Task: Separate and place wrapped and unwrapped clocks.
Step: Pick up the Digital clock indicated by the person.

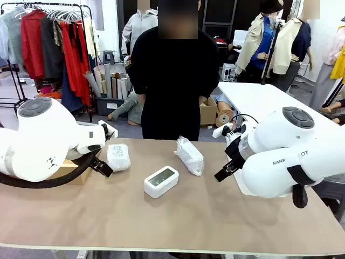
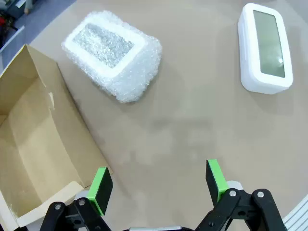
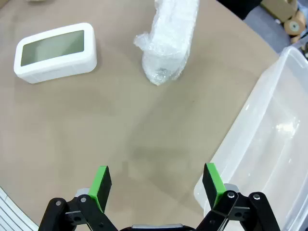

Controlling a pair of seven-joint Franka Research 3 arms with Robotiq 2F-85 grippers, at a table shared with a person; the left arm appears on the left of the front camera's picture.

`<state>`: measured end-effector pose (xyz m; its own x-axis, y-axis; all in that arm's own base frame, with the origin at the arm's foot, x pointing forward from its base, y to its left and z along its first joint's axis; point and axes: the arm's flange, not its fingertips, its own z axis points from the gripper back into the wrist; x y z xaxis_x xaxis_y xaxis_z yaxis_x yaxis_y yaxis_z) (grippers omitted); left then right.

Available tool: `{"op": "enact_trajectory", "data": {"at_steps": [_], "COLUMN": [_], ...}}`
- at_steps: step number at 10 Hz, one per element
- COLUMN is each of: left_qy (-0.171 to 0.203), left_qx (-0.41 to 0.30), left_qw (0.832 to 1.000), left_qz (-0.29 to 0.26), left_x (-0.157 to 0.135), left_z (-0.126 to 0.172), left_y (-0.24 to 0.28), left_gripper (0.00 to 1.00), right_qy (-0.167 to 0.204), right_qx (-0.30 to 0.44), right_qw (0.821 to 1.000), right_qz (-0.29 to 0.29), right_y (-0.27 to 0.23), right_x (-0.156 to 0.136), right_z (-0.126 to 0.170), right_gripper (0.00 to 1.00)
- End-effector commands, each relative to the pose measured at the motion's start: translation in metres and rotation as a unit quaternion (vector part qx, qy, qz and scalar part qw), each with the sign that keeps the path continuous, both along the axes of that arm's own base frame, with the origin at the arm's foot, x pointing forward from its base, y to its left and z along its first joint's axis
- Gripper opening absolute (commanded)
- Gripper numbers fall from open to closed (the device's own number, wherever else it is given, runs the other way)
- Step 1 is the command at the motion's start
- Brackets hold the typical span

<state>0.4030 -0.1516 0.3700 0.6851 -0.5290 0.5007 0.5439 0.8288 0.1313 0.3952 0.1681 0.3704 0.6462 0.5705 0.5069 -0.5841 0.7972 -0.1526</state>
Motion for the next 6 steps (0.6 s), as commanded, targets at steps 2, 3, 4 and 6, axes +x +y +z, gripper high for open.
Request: {"op": "enact_trajectory", "data": {"at_steps": [2,3,4,6], "left_qy": [0.000,0.000,0.000,0.000], "left_qx": [0.000,0.000,0.000,0.000], "left_qw": [1.000,1.000,1.000,1.000], "left_qz": [0.000,0.000,0.000,0.000], "left_x": [0.0000,0.0000,0.0000,0.0000], "left_z": [0.0001,0.0001,0.0001,0.0001], "left_y": [0.0000,0.0000,0.0000,0.0000], "left_gripper": [1.00,1.00,1.00,1.00], "right_qy": [0.000,0.000,0.000,0.000], "right_qx": [0.000,0.000,0.000,0.000], "right_qw": [1.000,1.000,1.000,1.000], "right_qz": [0.000,0.000,0.000,0.000], "right_y": [0.0000,0.0000,0.0000,0.0000], "right_x": [0.0000,0.0000,0.0000,0.0000], "right_z": [0.0000,0.0000,0.0000,0.0000], "right_gripper": [1.00,1.00,1.00,1.00]}}
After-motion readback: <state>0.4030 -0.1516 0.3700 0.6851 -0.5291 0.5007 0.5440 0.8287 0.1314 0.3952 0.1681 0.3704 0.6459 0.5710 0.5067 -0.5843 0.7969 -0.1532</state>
